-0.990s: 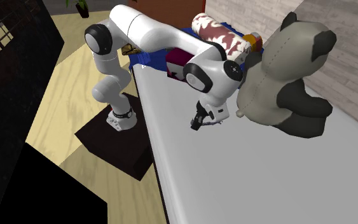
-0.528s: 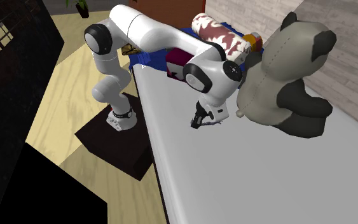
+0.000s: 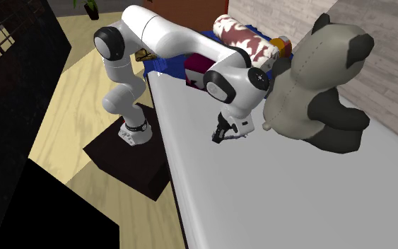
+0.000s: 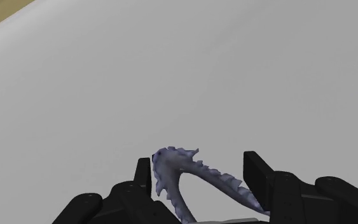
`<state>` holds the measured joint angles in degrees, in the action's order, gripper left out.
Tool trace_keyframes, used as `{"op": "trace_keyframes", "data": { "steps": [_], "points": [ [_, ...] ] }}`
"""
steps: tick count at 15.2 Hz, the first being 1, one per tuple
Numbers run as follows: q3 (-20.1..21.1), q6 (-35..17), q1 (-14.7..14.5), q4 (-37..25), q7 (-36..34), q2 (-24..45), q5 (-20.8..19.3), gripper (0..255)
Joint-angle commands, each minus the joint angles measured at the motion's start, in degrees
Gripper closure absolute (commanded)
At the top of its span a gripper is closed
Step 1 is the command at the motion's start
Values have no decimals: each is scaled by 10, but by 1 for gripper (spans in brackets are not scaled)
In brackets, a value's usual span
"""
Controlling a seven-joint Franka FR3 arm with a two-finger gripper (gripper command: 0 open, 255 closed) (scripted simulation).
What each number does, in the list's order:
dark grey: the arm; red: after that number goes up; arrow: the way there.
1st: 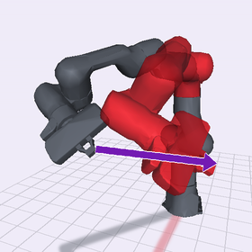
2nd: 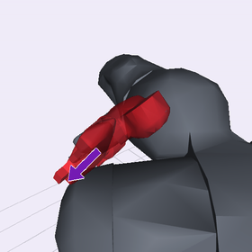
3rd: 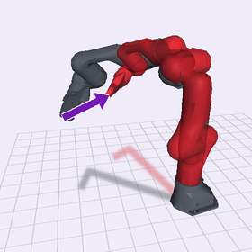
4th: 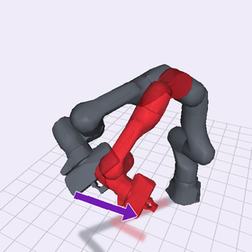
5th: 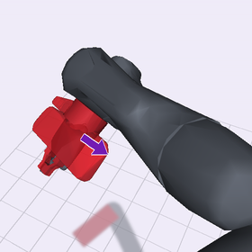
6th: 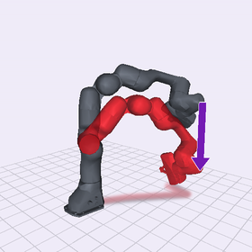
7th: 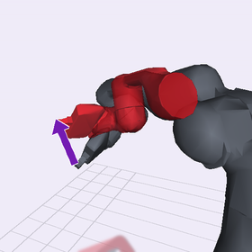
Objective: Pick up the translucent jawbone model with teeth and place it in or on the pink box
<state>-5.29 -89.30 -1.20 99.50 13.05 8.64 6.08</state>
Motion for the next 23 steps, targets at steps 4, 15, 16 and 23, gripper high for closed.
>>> {"op": "trace_keyframes", "data": {
  "steps": [4, 15, 16, 23],
  "points": [
    [0, 22, 0, -19, -2, -3, 0, 255],
    [-1, 107, 2, -105, -9, -2, 0, 255],
    [-1, 115, 2, -114, -10, -1, 1, 255],
    [-1, 173, 4, -184, -14, 10, 3, 255]
  ]
}}
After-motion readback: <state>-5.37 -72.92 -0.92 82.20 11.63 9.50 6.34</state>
